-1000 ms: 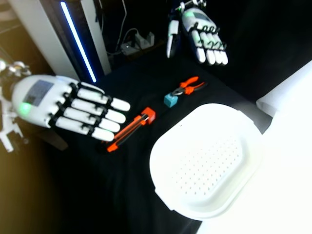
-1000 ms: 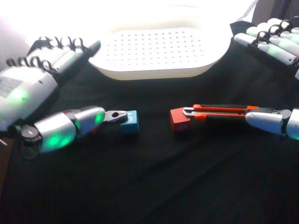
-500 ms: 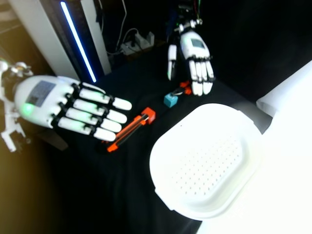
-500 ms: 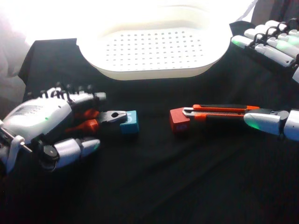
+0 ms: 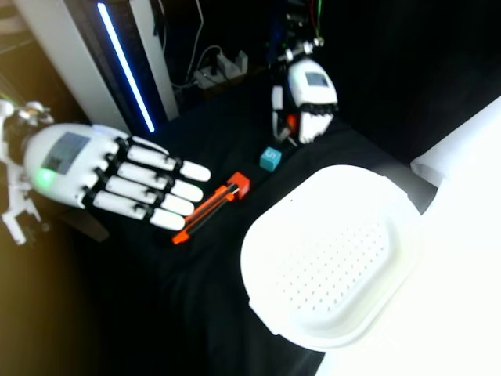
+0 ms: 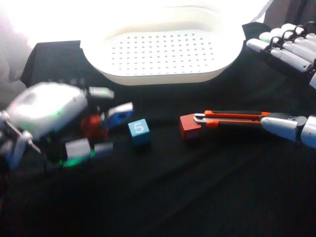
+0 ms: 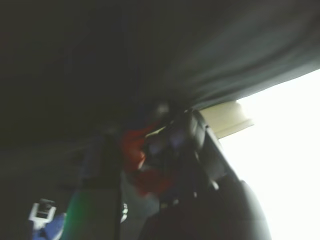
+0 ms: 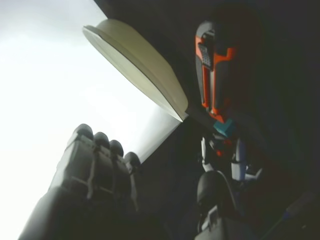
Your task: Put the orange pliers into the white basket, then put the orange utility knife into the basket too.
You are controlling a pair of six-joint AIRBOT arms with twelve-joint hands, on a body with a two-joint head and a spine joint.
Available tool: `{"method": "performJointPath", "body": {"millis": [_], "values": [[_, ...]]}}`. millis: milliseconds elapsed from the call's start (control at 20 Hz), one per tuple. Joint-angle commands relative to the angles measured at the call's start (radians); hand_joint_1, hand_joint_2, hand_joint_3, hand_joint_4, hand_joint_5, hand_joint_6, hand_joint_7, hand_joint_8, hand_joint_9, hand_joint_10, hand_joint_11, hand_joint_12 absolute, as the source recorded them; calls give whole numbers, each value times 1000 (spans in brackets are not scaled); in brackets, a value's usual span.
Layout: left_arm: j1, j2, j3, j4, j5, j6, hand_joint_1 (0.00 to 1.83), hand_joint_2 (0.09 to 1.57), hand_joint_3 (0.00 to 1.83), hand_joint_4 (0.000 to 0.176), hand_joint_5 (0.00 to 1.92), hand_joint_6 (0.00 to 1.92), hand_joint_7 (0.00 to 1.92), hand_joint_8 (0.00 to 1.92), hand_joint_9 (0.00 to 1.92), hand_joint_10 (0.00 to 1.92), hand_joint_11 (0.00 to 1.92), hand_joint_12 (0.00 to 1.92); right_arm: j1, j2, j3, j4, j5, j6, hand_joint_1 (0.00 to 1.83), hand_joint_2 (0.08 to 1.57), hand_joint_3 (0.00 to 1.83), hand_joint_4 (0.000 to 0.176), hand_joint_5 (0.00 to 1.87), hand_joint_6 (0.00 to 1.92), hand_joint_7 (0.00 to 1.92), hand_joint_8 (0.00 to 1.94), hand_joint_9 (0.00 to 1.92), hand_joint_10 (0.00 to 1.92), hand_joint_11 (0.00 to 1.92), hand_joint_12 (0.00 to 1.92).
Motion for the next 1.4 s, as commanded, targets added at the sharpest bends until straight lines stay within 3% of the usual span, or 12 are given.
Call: {"method": "performJointPath", "body": {"millis": [0,150,350,450,600,750,850,950,1100,1150,1200,1350], "values": [[-41,21,5,42,-210,-6,1457,1204,0,51,1059,1921,1292,1921,1510,1921,1620,1921,6,1,1,-8,122,2,486,1211,4,30,0,0,0,0,0,0,0,0],[-171,1,69,62,-126,-5,1407,1215,0,47,1028,1921,1324,1921,1527,1921,1619,1921,6,-1,1,-8,122,2,493,1217,4,31,0,0,0,0,0,0,0,0],[-403,-156,274,45,161,-6,1314,1272,13,27,999,1921,1197,1921,1329,1921,1437,1921,5,-10,3,-20,122,2,550,1208,0,3,0,0,0,0,0,0,0,0],[-471,-233,365,19,269,-1,1361,1261,3,0,942,1921,1111,1921,1259,1921,1396,1921,5,-15,5,-26,120,2,485,1221,3,39,0,0,0,0,0,0,0,0],[-504,-326,483,-38,369,12,1399,1258,1,0,890,1921,1164,1921,1336,1921,1454,1921,5,-27,17,-34,103,5,446,1236,7,63,0,0,0,0,0,0,0,0],[-509,-412,590,-144,477,45,1257,1279,5,0,639,1921,788,1921,958,1921,1132,1921,5,-27,17,-42,103,15,410,1232,3,79,0,0,0,0,0,0,0,0],[-495,-450,646,-194,528,45,945,1361,7,0,533,1671,370,1907,622,1921,773,1921,5,-27,17,-44,103,15,411,1235,4,81,0,0,0,0,0,0,0,0],[-486,-468,675,-231,554,45,911,1257,0,0,199,831,259,1291,327,1675,372,1921,5,-27,17,-46,103,15,478,1231,0,78,0,0,0,0,0,0,0,0],[-484,-468,674,-237,548,45,554,1304,3,14,161,146,232,222,105,613,3,1246,5,-27,18,-47,101,16,509,1228,0,73,0,0,0,0,0,0,0,0],[-484,-463,667,-234,541,45,390,1302,0,82,78,51,58,55,43,148,0,644,5,-28,20,-47,98,16,495,1228,0,69,0,0,0,0,0,0,0,0],[-484,-448,649,-225,520,45,212,1302,0,97,15,9,11,10,8,29,0,128,5,-29,23,-47,91,16,513,1220,0,57,0,0,0,0,0,0,0,0],[-454,-349,522,-116,376,-24,141,1300,2,106,0,0,0,0,0,0,0,0,6,-43,41,-47,46,16,516,1228,1,34,0,0,0,0,0,0,0,0]]}}
